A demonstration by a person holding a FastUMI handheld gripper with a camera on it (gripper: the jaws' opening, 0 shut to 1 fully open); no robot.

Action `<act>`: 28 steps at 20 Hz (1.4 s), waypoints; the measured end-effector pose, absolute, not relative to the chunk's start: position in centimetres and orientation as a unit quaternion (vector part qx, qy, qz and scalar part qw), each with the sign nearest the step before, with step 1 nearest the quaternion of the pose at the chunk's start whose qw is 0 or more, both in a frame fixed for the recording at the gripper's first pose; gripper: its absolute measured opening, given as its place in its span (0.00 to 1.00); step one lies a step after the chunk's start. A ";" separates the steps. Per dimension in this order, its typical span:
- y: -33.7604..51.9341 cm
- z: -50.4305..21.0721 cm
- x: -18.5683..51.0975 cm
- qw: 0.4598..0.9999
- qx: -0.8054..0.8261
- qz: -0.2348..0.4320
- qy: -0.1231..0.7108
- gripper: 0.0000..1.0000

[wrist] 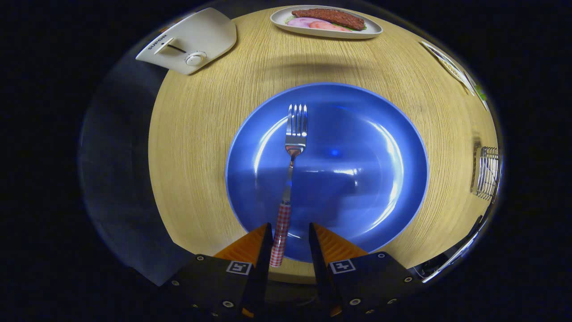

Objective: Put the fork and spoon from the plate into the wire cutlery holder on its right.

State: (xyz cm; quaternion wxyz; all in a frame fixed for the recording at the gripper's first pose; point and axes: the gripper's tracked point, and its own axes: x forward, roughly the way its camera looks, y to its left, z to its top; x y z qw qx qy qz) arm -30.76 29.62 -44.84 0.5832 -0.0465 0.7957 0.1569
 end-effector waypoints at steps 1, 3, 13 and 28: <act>29.2 -45.0 -30.7 0.585 -0.057 0.158 0.793 0.45; 28.2 -45.3 -30.6 0.589 -0.075 0.153 0.790 0.36; 23.6 -41.8 -29.2 0.586 -0.084 0.203 0.780 0.10; -1.9 -31.4 -22.2 0.606 -0.128 0.128 0.774 0.10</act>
